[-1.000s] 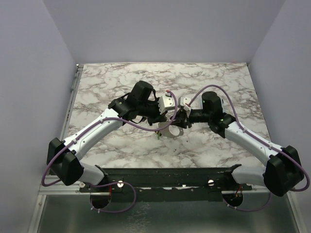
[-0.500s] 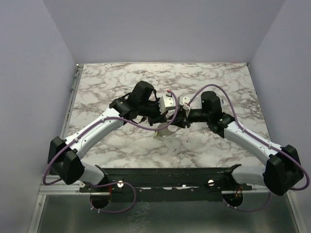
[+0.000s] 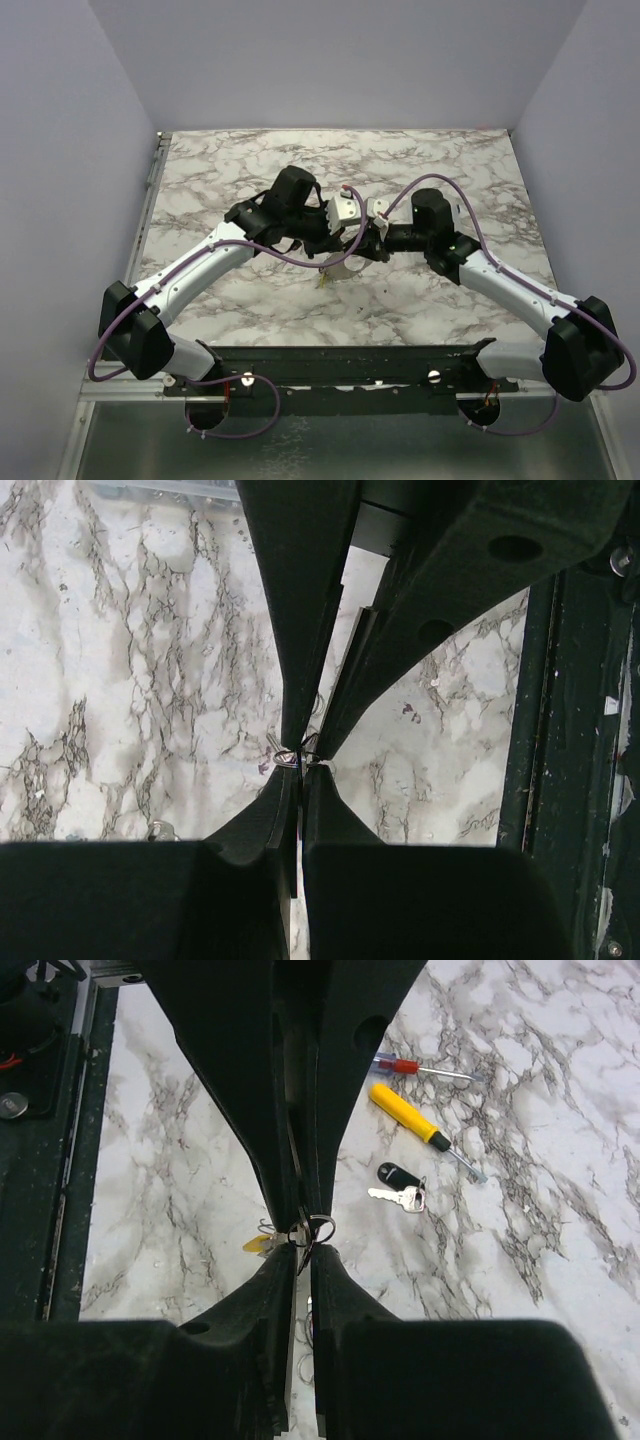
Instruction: Remove the keys from the keyring
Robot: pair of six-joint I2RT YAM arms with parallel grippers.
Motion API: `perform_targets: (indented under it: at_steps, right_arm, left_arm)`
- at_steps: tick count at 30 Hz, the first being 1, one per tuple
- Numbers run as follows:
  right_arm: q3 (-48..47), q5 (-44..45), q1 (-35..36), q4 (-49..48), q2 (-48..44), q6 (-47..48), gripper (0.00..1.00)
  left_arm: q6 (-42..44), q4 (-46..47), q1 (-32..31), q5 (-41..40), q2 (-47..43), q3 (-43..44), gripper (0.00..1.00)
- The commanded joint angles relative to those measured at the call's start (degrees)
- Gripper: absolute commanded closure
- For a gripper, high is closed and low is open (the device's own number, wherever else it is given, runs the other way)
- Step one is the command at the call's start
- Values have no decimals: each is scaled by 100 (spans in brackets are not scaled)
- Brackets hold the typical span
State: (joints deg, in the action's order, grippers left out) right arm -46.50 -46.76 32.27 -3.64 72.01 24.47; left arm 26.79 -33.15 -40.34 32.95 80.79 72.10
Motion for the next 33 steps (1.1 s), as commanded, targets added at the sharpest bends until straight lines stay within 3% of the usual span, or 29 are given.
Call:
perform_targets:
  at_steps: [1,4,14,27,28,29,30,33]
  right_arm:
    - [95,105,34,-250,67,40,88]
    - [142,176,33,-260,58,66,99]
    - [353,682,25,-480,-194,-128,99]
    - [358,356,22,-619,-141,-286,99]
    - [298,303,22,-583,-130,-319,91]
    - [243,247,24,-570,-106,-392,74]
    - [188,180,25,-555,-90,-470,65]
    - [62,-18,33,-550,-28,-644,56]
  left_arm:
    - [-36,6,14,326,-161,-2,100]
    - [-56,10,81,345,-185,-1,100]
    - [-272,10,565,453,-277,-222,100]
    - [-211,9,694,582,-240,-405,100]
    - [-174,8,699,635,-246,-387,100]
    - [-155,10,698,680,-260,-358,100]
    - [-160,10,694,732,-252,-317,100]
    - [-226,-30,692,872,-197,-146,100]
